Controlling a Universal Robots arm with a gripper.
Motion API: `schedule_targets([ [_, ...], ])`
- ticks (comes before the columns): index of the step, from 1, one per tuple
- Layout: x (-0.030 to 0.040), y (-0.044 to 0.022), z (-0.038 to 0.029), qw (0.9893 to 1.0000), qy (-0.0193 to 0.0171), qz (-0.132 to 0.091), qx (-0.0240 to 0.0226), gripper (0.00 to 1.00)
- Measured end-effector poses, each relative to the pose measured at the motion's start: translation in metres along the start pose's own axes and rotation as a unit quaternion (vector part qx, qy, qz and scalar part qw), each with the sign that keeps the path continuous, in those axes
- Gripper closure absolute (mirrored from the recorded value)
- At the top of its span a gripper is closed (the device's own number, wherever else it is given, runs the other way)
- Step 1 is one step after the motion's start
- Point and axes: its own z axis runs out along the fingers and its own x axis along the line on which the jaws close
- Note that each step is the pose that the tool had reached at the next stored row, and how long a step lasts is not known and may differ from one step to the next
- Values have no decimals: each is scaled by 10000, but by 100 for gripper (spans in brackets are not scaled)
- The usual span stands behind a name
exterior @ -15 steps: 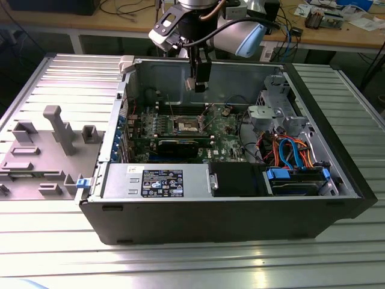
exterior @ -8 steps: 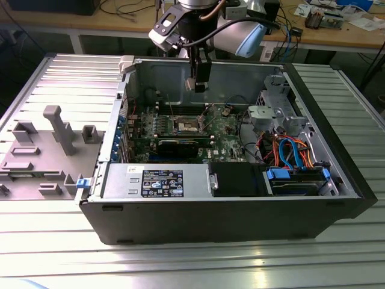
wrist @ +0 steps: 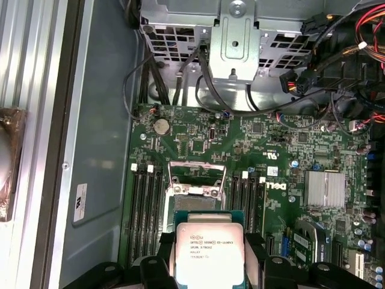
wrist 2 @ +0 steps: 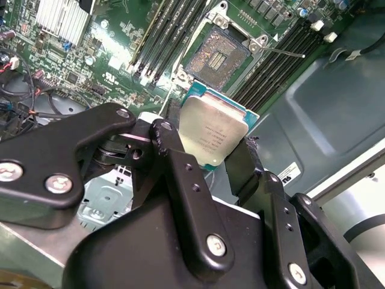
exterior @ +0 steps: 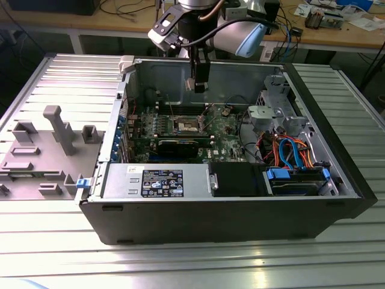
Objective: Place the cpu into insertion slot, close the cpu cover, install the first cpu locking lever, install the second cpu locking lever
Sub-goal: 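Place the cpu into insertion slot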
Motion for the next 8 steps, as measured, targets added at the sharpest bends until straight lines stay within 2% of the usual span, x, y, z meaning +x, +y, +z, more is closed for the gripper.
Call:
schedule_targets([
  [8,0,-1,7,10000,-5,57,-1,46],
])
